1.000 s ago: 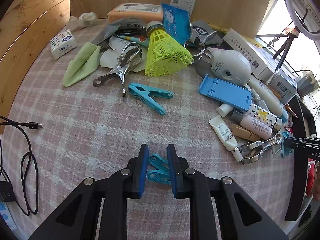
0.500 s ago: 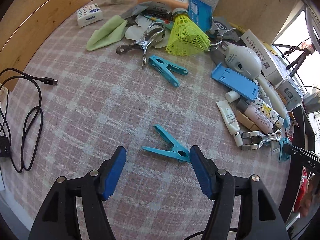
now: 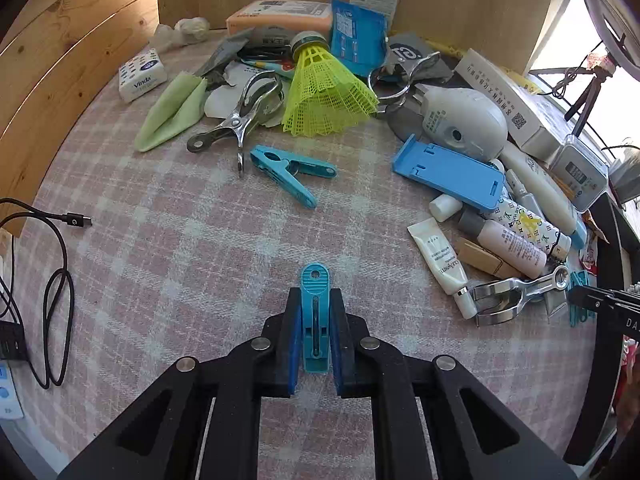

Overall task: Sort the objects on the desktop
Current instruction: 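Grasp a blue clothespin with the left gripper while the right gripper grasps another, then carry both blue clothespins into the tray and open both grippers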

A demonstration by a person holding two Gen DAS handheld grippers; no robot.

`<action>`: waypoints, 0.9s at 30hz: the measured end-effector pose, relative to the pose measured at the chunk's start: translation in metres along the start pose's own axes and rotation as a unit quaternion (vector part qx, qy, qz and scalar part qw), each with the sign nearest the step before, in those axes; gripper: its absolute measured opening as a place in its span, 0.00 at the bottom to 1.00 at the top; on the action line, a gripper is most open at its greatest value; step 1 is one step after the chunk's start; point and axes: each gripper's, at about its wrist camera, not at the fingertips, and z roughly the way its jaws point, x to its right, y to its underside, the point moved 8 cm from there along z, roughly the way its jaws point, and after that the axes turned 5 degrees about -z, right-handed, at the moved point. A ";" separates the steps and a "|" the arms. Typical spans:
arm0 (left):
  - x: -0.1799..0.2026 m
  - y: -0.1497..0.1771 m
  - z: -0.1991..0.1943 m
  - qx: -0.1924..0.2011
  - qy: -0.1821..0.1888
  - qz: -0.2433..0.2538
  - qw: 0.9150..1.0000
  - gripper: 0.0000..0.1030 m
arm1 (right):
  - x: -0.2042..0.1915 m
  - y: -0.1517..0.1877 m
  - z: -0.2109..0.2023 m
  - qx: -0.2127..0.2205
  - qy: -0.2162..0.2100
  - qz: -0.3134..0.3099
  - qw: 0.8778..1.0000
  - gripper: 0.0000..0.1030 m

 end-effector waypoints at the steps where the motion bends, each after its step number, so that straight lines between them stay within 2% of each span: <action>1: 0.000 0.001 -0.001 -0.001 0.005 -0.001 1.000 0.11 | 0.000 0.000 -0.001 0.001 -0.008 0.005 1.000 0.12; 8: 0.001 0.001 -0.015 -0.007 0.047 -0.024 0.999 0.11 | 0.004 0.001 -0.017 0.018 -0.037 0.030 0.999 0.12; 16: 0.019 -0.012 -0.051 0.016 0.087 0.001 0.996 0.11 | 0.017 0.004 -0.055 0.055 -0.043 0.040 0.997 0.12; 17: 0.026 -0.021 -0.052 0.014 0.095 0.007 0.995 0.11 | 0.021 0.003 -0.066 0.059 -0.042 0.043 0.996 0.12; 22: 0.096 -0.018 -0.054 0.010 0.132 0.065 0.989 0.11 | 0.043 0.017 -0.088 0.085 -0.023 0.061 0.994 0.12; 23: 0.119 -0.026 -0.040 0.007 0.141 0.079 0.987 0.11 | 0.051 0.020 -0.093 0.090 -0.014 0.066 0.994 0.12; 27: 0.175 -0.005 -0.061 -0.003 0.177 0.137 0.975 0.11 | 0.087 0.041 -0.115 0.103 0.011 0.097 0.990 0.12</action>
